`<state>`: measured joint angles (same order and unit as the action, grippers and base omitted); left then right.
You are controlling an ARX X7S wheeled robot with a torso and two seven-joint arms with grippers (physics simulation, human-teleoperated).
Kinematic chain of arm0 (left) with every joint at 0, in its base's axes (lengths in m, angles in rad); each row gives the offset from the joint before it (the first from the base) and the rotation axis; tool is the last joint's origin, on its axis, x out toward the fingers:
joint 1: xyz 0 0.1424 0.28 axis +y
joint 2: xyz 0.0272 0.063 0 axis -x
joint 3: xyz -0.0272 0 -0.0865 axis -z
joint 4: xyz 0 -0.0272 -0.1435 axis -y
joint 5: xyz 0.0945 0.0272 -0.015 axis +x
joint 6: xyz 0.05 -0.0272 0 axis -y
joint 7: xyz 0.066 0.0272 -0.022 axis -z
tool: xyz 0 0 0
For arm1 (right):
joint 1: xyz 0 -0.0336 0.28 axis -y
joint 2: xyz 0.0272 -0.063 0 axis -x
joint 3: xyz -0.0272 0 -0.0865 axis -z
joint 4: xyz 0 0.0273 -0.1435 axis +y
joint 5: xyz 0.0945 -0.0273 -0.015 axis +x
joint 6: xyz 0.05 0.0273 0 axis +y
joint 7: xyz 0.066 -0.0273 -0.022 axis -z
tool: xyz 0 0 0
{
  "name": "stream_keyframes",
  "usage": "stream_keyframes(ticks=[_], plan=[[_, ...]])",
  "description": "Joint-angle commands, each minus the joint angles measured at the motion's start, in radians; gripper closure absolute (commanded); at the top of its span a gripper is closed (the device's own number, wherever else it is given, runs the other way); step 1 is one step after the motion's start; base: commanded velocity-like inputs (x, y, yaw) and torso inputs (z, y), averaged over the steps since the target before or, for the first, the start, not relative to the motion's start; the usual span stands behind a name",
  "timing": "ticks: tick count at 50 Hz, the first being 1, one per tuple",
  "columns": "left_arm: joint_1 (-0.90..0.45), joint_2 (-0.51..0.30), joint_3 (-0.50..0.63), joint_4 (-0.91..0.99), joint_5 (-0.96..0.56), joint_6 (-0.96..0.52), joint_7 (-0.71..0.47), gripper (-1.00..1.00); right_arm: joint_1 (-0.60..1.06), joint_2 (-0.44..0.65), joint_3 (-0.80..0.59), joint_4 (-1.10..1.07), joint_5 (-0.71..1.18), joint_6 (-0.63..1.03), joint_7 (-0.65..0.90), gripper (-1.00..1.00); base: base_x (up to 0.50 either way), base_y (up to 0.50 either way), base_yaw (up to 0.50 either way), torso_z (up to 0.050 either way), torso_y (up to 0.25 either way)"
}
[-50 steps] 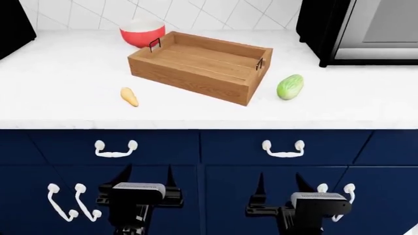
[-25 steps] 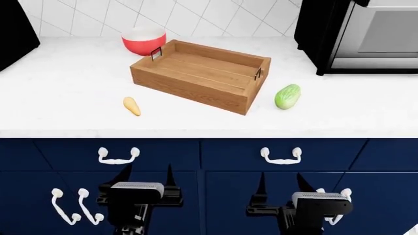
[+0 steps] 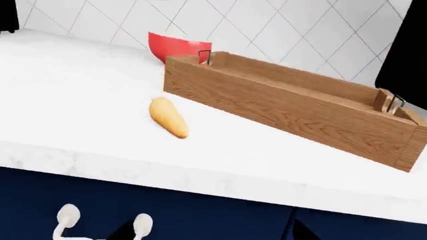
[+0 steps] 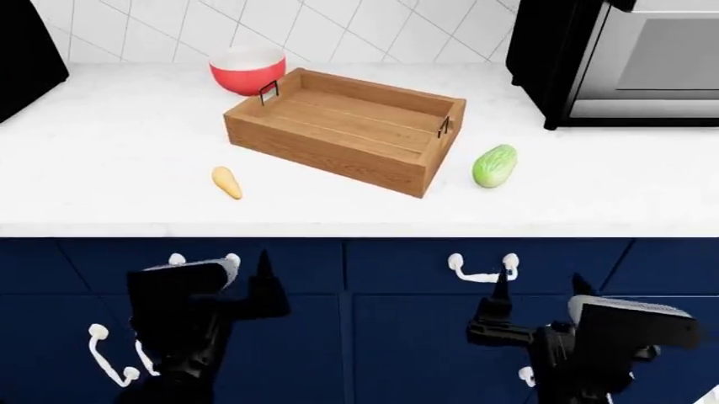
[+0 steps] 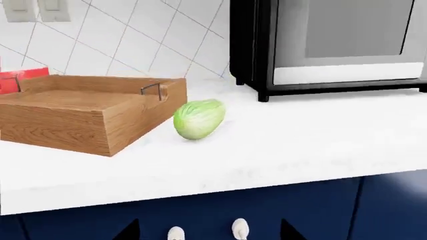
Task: Place the two vegetables and bowl onto the tray for setting up a vegetable dip station.
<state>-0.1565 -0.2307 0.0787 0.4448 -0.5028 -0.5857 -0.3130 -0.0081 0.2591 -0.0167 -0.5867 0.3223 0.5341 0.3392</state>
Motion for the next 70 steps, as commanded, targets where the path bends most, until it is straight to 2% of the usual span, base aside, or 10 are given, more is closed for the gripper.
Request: stream_keyframes(ticks=[1,6,9,15,25,45,49,50,52,70], plan=[[-0.385,-0.071,-0.247,0.313,-0.531,-0.721,-0.249,-1.00,0.313,0.414,0.198,-0.458,0.733,0.554,0.606,-1.00,0.00,0.00,0.00,0.000,0.000],[-0.758,-0.039,-0.269,0.062,-0.655,-0.894,-0.343,-1.00,0.760,0.601,0.108,-0.256,1.466,0.516,0.881,-1.00,0.00,0.00,0.00,0.000,0.000],[-0.906,-0.032,-0.228,-0.090,-0.624,-0.891,-0.331,-1.00,0.976,0.624,0.005,-0.139,1.575,0.528,0.916,-1.00,0.00,0.00,0.00,0.000,0.000],[-1.102,-0.065,-0.069,-0.390,-0.453,-0.730,-0.171,-1.00,1.239,0.576,-0.140,0.113,1.553,0.623,0.823,-1.00,0.00,0.00,0.00,0.000,0.000],[-1.221,-0.071,0.119,-0.715,-0.274,-0.551,-0.004,-1.00,1.343,0.480,-0.239,0.433,1.335,0.654,0.583,-1.00,0.00,0.00,0.00,0.000,0.000],[-1.298,-0.052,0.227,-0.940,-0.177,-0.464,0.073,-1.00,1.439,0.423,-0.362,0.618,1.134,0.646,0.380,-1.00,0.00,0.00,0.00,0.000,0.000],[-1.277,-0.058,0.182,-0.888,-0.221,-0.532,0.024,-1.00,1.438,0.426,-0.363,0.615,1.135,0.647,0.385,-1.00,0.00,0.00,0.00,0.000,0.000],[-1.220,-0.076,0.117,-0.750,-0.267,-0.659,-0.105,-1.00,1.439,0.430,-0.370,0.617,1.124,0.648,0.376,-1.00,0.00,0.00,0.00,0.000,0.000],[-1.206,-0.076,0.090,-0.703,-0.289,-0.702,-0.144,-1.00,1.435,0.431,-0.371,0.613,1.124,0.646,0.374,-1.00,0.00,0.00,0.00,0.000,0.000],[-1.072,-0.067,-0.023,-0.536,-0.401,-0.859,-0.285,-1.00,1.416,0.429,-0.389,0.613,1.111,0.635,0.356,-1.00,0.00,0.00,0.00,0.000,0.000]])
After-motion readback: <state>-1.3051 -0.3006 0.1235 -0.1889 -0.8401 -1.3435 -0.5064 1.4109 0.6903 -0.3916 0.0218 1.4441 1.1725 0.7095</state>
